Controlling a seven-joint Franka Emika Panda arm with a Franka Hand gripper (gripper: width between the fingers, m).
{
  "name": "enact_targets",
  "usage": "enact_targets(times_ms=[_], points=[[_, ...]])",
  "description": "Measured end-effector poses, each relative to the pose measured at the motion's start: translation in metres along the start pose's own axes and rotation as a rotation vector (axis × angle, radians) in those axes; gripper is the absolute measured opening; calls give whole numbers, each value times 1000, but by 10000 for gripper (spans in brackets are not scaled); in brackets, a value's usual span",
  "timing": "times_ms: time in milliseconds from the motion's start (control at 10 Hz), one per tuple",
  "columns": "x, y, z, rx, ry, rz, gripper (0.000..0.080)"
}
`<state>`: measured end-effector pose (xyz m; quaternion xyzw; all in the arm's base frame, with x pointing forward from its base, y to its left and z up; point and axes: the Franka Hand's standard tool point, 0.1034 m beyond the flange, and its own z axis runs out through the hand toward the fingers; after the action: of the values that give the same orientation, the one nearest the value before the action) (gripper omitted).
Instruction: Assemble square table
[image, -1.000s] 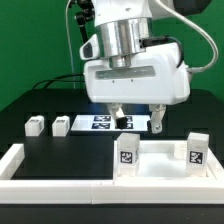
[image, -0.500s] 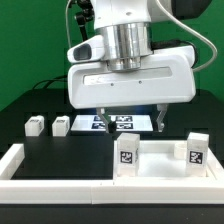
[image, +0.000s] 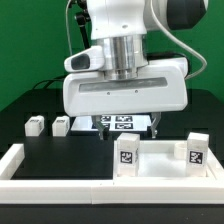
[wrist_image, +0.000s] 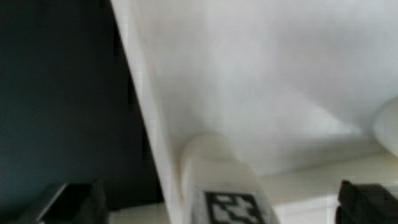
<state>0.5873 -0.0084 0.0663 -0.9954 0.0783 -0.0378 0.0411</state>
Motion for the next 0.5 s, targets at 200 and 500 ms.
enact_targets(times_ms=[200, 500], points=[[-12, 14, 27, -26, -20, 20, 649], [-15, 11, 52, -43, -17, 7, 649]])
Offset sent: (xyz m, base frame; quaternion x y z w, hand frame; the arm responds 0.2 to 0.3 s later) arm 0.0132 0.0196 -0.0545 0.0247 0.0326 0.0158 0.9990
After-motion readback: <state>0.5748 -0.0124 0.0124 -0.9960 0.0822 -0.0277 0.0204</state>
